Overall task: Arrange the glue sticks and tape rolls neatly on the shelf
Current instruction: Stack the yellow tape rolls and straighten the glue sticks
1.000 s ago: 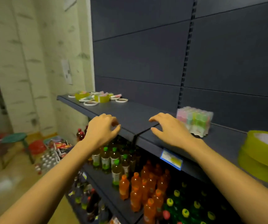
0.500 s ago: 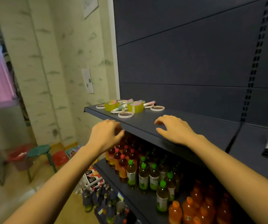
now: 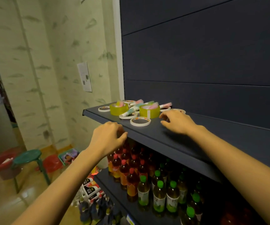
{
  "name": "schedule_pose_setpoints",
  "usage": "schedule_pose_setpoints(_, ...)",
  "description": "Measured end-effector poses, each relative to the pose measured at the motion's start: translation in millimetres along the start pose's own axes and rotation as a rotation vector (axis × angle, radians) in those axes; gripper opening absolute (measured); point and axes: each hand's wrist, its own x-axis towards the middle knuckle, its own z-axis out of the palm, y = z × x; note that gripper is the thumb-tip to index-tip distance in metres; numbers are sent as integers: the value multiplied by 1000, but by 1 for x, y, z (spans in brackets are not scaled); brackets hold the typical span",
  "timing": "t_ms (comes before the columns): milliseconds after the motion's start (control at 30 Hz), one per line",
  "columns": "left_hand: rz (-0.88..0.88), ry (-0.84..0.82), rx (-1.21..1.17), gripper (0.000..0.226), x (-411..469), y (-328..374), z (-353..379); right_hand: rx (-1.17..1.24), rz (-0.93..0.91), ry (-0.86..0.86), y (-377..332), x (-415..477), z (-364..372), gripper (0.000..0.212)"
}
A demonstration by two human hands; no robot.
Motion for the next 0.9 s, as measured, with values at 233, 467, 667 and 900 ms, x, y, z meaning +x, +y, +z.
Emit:
schedule_pose_setpoints(233,63,20,-56,26,85,-32,33,60,152,18,21,103,13,31)
schedule_pose_setpoints(467,146,26,-78,27,153,-60,67,102,403,36,42,178,39,52)
schedule_pose_setpoints(667,209,58,-169,28,201,-74,96,-21,501,40,39,204,50,60)
schedule_pose_setpoints(900,382,-26,-270,25,261,-64,126,246,552,-50,30,200,30,38)
